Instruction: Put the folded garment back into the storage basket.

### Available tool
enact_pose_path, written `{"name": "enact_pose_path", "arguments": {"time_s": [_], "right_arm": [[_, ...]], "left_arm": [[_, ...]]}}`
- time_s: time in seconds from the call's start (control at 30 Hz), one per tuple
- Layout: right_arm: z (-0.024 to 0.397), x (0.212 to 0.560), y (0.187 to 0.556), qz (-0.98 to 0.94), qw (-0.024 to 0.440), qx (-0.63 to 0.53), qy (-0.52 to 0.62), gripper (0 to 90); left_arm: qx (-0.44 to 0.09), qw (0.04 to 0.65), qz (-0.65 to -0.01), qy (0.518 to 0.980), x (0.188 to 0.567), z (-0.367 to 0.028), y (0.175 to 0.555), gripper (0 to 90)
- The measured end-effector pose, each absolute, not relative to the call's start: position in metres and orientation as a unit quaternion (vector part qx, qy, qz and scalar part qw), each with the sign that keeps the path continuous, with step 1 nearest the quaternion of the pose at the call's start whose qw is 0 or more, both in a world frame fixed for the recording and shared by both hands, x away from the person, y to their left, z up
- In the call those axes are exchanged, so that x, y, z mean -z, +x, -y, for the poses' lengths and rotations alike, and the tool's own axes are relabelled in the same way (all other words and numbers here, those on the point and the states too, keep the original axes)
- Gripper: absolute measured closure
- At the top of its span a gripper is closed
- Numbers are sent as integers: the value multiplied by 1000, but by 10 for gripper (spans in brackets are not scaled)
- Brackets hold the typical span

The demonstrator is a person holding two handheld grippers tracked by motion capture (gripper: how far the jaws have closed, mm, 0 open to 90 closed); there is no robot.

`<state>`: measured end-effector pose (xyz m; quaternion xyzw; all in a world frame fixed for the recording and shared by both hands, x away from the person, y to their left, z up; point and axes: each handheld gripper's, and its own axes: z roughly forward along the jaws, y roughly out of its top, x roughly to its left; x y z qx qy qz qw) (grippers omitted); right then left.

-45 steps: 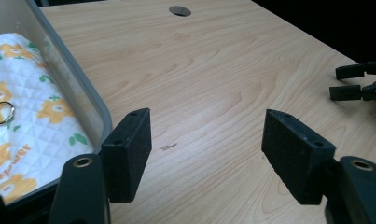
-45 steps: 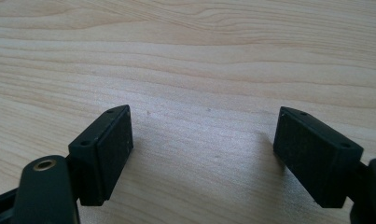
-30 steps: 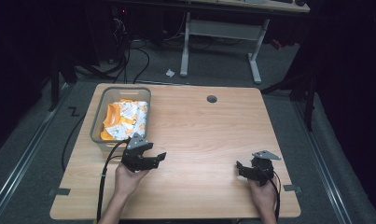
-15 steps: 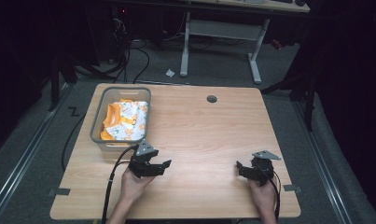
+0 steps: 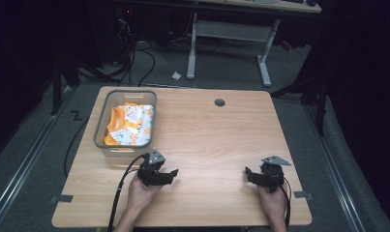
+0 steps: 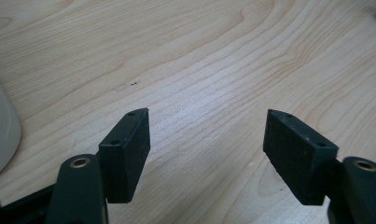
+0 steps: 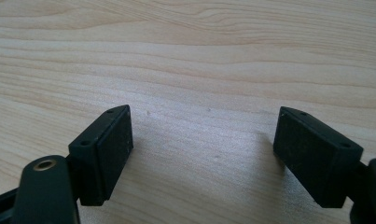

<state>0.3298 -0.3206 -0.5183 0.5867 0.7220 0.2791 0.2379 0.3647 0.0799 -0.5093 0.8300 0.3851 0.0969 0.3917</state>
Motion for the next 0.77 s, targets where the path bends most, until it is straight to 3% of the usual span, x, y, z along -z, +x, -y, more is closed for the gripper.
{"name": "enact_pose_path", "arguments": {"time_s": [0.43,0.77], "right_arm": [[321,518,330,-722,238,-279,587,200],[321,518,330,-722,237,-278,587,201]], "left_arm": [[-143,369,-385,834,526,-73,368,318],[-146,366,-396,830,526,-73,369,274]]}}
